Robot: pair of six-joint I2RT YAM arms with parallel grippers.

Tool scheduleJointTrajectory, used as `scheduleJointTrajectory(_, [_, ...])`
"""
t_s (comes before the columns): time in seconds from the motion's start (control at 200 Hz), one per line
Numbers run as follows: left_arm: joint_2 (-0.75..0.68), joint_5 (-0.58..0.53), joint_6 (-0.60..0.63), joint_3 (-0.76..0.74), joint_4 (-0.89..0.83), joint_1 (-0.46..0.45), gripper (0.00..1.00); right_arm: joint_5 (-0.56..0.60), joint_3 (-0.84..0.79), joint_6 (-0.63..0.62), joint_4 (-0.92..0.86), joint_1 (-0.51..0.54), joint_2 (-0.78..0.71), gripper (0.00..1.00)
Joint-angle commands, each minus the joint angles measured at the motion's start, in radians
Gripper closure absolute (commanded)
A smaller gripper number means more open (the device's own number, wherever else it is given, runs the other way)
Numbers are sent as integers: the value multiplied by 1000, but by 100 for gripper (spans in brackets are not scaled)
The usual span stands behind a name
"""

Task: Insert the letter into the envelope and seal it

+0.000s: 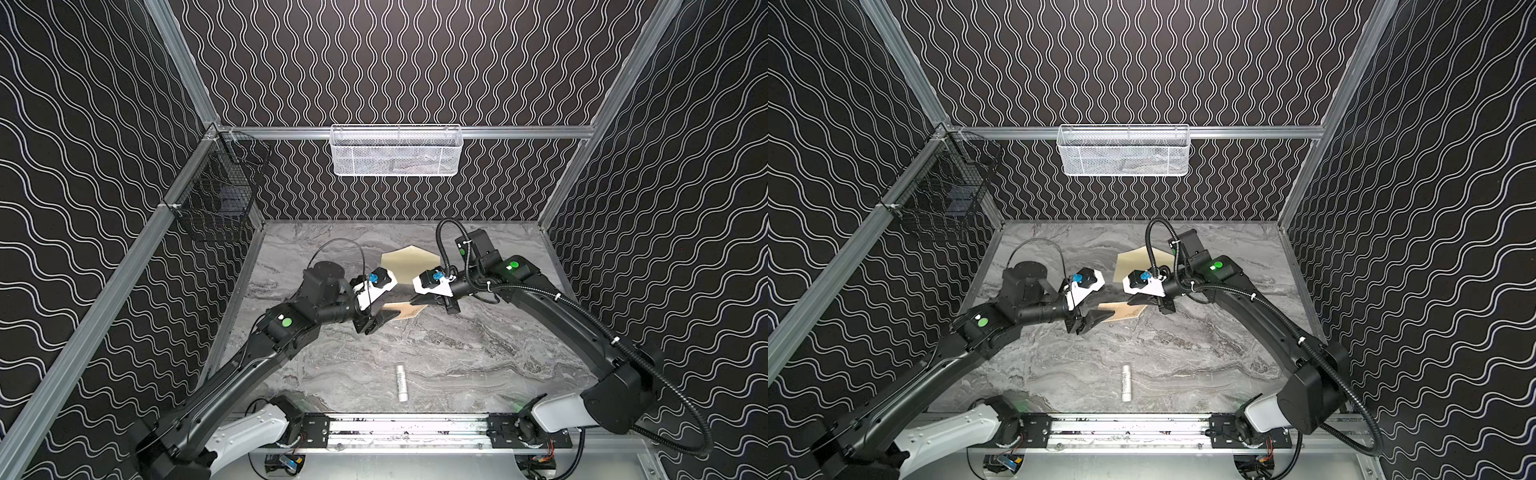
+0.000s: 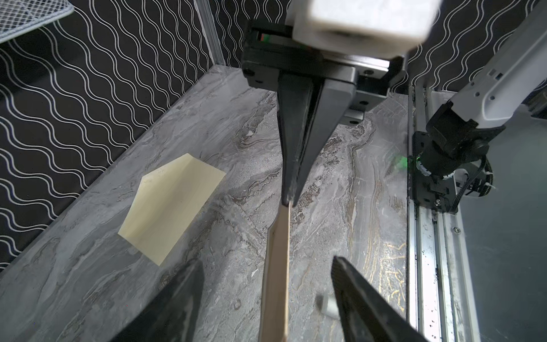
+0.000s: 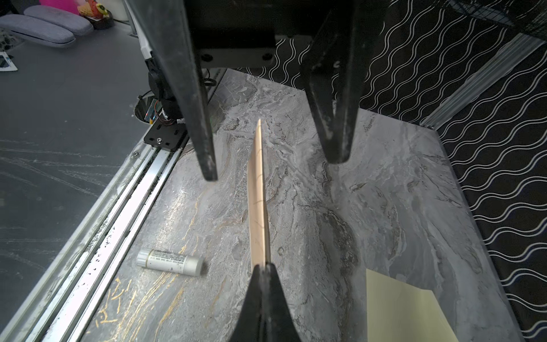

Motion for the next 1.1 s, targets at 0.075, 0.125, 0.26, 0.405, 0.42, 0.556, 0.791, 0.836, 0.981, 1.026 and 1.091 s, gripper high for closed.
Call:
scheduleJointTrajectory(0.075, [11,49,34,-3,35,1,54,-20,20,-3,-33,3,4,100])
scheduleJointTrajectory(0.125, [6,48,26,-8,41,1,61,-17,20,1,-30,2,1,100])
scheduleJointTrajectory(0.26, [8,50,21,-3,24,1,87,1,30,5,-34,3,1,100])
scheduleJointTrajectory(0.405, [4,30,-2,-21,39,1,100,14,32,23,-25,2,3,96])
scheduleJointTrajectory(0.42, [3,28,-7,-23,41,1,100,14,33,24,-23,2,2,93])
scheduleJointTrajectory(0.556, [-19,-11,-163,-80,166,1,100,73,15,178,66,1,-18,47])
scheduleJointTrajectory(0.791, [-37,-142,-680,-255,671,1,100,327,-301,1389,828,-3,-240,28])
scheduleJointTrajectory(0.836, [-25,-172,-770,-274,745,1,100,388,-358,1577,899,0,-292,28])
scheduleJointTrajectory(0.981, [2,-250,-1020,-337,945,-5,100,476,-543,2037,1051,1,-414,28])
scheduleJointTrajectory(1.026, [4,-281,-1072,-341,948,-12,100,505,-574,2142,1062,1,-450,25])
scheduleJointTrajectory(1.091, [1,-325,-1149,-350,959,-15,100,522,-638,2281,1132,2,-481,23])
